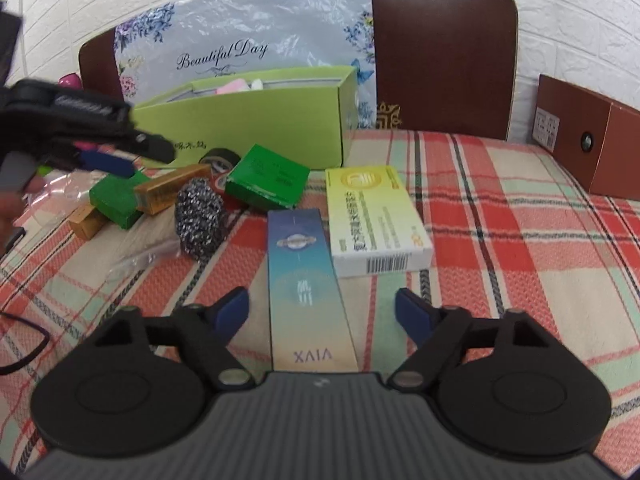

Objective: Organize objects
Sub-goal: 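Grasp the tan box with the left tool while the right grasps the VIXX box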

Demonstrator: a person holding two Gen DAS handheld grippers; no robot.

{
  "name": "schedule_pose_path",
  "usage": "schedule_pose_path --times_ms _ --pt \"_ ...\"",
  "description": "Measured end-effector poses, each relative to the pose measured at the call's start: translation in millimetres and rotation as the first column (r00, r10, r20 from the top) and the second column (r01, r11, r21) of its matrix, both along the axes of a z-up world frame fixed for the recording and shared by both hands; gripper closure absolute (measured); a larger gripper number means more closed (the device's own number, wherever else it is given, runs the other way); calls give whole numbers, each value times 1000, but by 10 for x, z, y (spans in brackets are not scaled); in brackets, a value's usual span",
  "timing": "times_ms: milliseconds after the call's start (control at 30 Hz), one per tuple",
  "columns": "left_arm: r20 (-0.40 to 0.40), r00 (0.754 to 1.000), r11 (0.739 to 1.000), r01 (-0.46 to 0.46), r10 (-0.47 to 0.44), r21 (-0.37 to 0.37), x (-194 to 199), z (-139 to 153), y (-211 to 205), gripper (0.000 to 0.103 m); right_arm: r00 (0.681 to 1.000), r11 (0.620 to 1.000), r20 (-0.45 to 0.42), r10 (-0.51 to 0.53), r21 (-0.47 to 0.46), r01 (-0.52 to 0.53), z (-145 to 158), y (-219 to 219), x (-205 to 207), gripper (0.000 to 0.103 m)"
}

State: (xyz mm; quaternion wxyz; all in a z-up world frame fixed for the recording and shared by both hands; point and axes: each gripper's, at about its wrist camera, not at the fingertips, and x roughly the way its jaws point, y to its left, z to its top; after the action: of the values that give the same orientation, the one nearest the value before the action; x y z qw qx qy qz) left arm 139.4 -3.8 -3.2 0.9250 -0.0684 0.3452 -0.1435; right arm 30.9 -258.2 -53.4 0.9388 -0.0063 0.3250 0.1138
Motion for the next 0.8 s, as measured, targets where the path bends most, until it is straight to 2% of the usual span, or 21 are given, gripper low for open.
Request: schedule_pose_path --times_ms 33,67,167,200,233,267,300,433,633,800 --pt "-7 1000 1000 2 -2 14 68 -15 -18 38 1000 1000 -10 7 1 -7 -12 6 -13 52" --pt "-15 1000 1000 0 0 27 128 -32 -37 38 1000 1000 -21 14 2 -14 -25 16 -21 61" --pt "-49 999 998 -3 6 67 306 -116 -73 39 1000 999 -12 23 -26 -24 -28 81 -103 65" --pt "-63 998 997 -1 6 76 358 -154 -75 41 999 999 -9 30 -35 -31 -29 108 -132 65" --pt "-77 997 996 4 2 85 402 -189 -80 49 999 999 -5 34 -41 -34 -33 124 -155 65" --pt "-92 996 996 14 -6 93 438 -225 -82 64 999 999 -2 34 -41 -34 -34 132 -173 65" --pt "-113 994 994 19 -7 106 472 -263 -81 68 1000 999 -2 30 -38 -31 -33 135 -182 65" --pt "-101 995 997 26 -18 72 375 -182 -14 69 1000 999 -5 26 -35 -26 -32 135 -180 65" --pt "-1 998 997 69 -69 24 -227 173 115 69 1000 999 -6 26 -35 -27 -41 129 -171 65" --pt "-52 993 993 111 -109 32 -736 42 65 69 999 999 -23 32 -18 -32 -17 151 -205 65"
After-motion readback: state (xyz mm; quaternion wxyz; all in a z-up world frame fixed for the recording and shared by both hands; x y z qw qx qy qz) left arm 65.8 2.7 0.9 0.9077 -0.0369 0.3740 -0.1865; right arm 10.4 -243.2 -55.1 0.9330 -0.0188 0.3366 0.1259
